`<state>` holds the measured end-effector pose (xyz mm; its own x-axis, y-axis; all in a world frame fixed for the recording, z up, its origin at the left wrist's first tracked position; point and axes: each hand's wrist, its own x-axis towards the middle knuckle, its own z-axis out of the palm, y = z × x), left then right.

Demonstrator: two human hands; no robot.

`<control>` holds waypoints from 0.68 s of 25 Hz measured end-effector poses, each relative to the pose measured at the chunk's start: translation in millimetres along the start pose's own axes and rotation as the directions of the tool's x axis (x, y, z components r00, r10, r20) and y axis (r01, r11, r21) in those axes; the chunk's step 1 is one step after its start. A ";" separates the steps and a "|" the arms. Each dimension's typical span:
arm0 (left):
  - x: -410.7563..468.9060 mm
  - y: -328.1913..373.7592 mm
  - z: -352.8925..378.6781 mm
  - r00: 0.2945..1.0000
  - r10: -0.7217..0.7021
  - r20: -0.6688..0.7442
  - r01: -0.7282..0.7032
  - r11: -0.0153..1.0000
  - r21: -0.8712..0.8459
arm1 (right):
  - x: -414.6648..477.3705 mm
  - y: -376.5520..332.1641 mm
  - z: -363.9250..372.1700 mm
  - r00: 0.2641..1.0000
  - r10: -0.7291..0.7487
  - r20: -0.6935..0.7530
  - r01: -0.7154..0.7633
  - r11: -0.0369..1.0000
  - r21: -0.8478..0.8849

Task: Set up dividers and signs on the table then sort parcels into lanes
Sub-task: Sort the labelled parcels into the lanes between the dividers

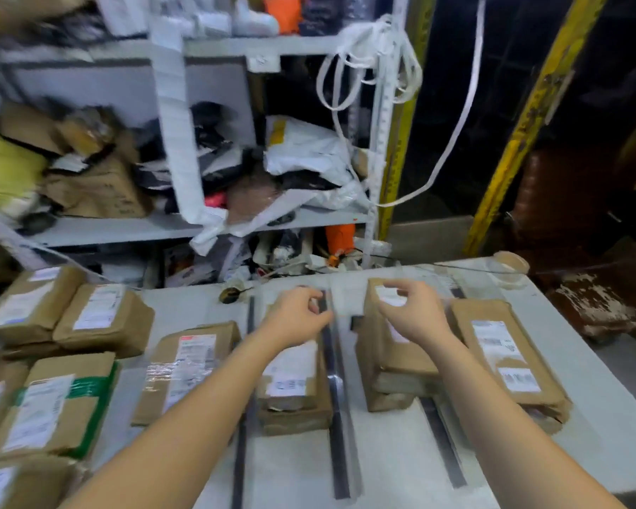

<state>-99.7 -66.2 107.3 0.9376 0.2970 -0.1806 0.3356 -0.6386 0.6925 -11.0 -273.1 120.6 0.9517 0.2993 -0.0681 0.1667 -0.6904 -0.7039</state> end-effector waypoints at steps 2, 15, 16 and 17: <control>-16.2 -25.0 -45.3 0.998 -0.037 -0.054 0.041 0.997 0.070 | 5.7 -45.3 31.8 0.991 -0.103 0.081 0.105 0.994 -0.029; -181.3 -304.9 -303.3 0.841 -0.311 -0.444 0.469 0.827 0.310 | -70.7 -314.5 314.1 0.767 -0.454 0.453 0.597 0.764 -0.246; -191.8 -337.8 -320.6 0.818 -0.322 -0.476 0.495 0.816 0.298 | -84.5 -334.6 345.2 0.755 -0.448 0.479 0.605 0.758 -0.243; -201.0 -367.7 -335.4 0.798 -0.328 -0.506 0.518 0.802 0.297 | -96.2 -352.1 373.6 0.740 -0.436 0.512 0.611 0.754 -0.242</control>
<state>-441.9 347.0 123.3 0.5923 0.8056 -0.0175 0.7818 -0.5693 0.2542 -257.6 187.3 110.9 0.4998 0.8597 -0.1049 0.7697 -0.4965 -0.4013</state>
